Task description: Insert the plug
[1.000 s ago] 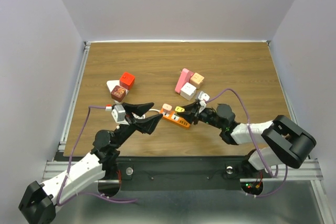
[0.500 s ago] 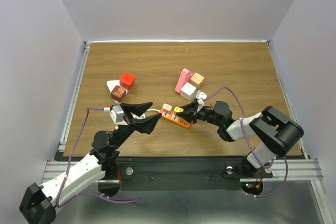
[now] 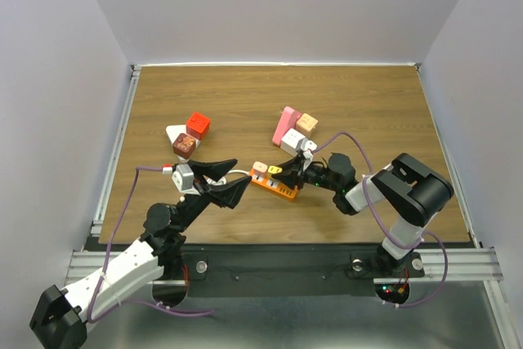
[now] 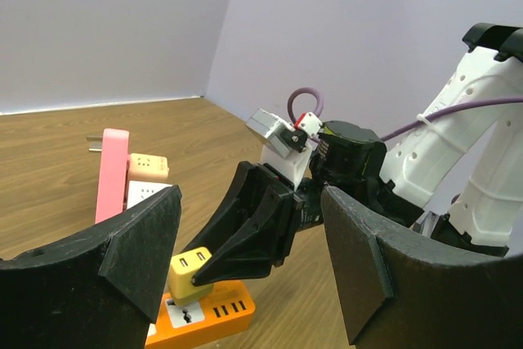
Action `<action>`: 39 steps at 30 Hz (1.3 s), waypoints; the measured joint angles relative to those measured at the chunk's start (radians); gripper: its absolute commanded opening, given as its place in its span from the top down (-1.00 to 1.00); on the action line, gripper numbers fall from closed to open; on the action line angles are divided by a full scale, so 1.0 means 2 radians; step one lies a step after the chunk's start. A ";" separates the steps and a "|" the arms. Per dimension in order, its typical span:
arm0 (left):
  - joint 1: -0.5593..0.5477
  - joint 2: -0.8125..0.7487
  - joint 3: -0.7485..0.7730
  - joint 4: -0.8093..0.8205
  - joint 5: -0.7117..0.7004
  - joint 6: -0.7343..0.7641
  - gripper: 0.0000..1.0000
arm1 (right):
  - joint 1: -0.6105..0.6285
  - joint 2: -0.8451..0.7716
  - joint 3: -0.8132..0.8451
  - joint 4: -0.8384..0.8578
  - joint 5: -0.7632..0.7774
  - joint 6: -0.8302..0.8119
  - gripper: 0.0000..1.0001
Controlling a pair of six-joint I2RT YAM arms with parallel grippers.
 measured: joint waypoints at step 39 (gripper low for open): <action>0.000 0.000 0.000 -0.001 -0.005 0.007 -0.61 | -0.013 0.054 -0.019 0.076 -0.006 0.014 0.99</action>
